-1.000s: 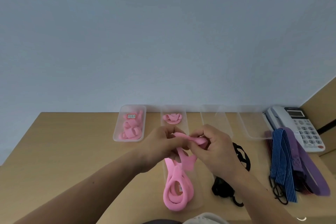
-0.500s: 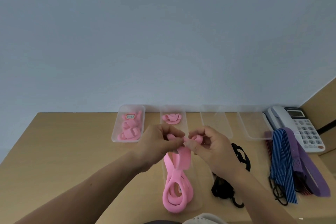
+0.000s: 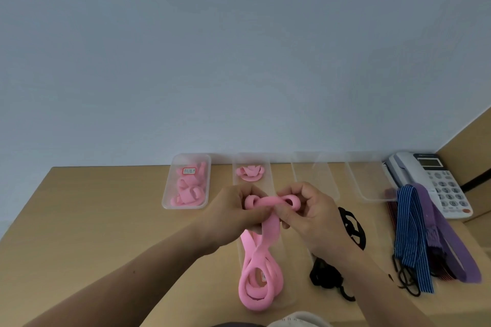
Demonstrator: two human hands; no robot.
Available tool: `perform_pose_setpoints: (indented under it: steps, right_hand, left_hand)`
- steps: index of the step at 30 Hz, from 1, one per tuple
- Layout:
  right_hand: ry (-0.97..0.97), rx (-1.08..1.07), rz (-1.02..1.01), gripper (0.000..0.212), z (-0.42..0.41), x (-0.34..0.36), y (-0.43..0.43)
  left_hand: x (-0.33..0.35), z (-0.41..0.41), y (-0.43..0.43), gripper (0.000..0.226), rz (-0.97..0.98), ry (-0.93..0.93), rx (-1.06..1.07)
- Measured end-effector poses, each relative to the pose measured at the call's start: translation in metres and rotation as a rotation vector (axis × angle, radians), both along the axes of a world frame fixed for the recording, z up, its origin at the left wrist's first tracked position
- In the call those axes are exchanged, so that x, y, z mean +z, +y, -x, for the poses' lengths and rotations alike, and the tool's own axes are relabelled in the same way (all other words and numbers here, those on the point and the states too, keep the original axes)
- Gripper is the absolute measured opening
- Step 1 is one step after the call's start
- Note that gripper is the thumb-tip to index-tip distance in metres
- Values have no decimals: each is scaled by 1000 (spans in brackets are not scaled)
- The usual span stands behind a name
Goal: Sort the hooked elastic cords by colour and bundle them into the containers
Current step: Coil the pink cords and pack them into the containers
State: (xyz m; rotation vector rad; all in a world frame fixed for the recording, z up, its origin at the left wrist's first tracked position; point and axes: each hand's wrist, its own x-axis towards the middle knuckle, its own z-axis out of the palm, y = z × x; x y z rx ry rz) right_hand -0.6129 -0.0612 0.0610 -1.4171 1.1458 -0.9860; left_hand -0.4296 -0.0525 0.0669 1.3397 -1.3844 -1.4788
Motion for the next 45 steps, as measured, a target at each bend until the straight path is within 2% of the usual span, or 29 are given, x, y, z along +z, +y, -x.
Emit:
perform_pose_setpoints:
  steps: [3,6,11,15,18,24,27,31,40,45]
  right_hand:
    - [27,-6,44,25,-3,-4,2]
    - [60,-9,74,24,-6,-5,4]
    - [96,6,90,32,-8,-8,7]
    - [78,27,67,27,-6,-8,7]
    - [39,80,2,22,-2,-5,6]
    - [-49,107,-148,9,-1,-2,4]
    - [-35,83,-108,8,-1,-3,5]
    - [-46,75,-79,12,0,-5,7]
    - [-55,77,7,21,3,-2,13]
    - [-58,62,23,23,5,-2,16]
  left_hand:
    - [3,0,1,13,-68,77,7]
    - [4,1,0,23,-169,174,29]
    - [1,0,2,10,-217,233,106]
    - [-1,-1,4,29,-202,252,84]
    - [-5,-3,4,15,-121,208,77]
    - [-4,-3,6,21,51,57,51]
    - [-3,-3,7,36,8,70,49]
    - [2,-5,7,20,-45,26,-20]
    - [6,-7,9,29,-265,342,-48]
    - [8,-1,10,20,-243,317,-2]
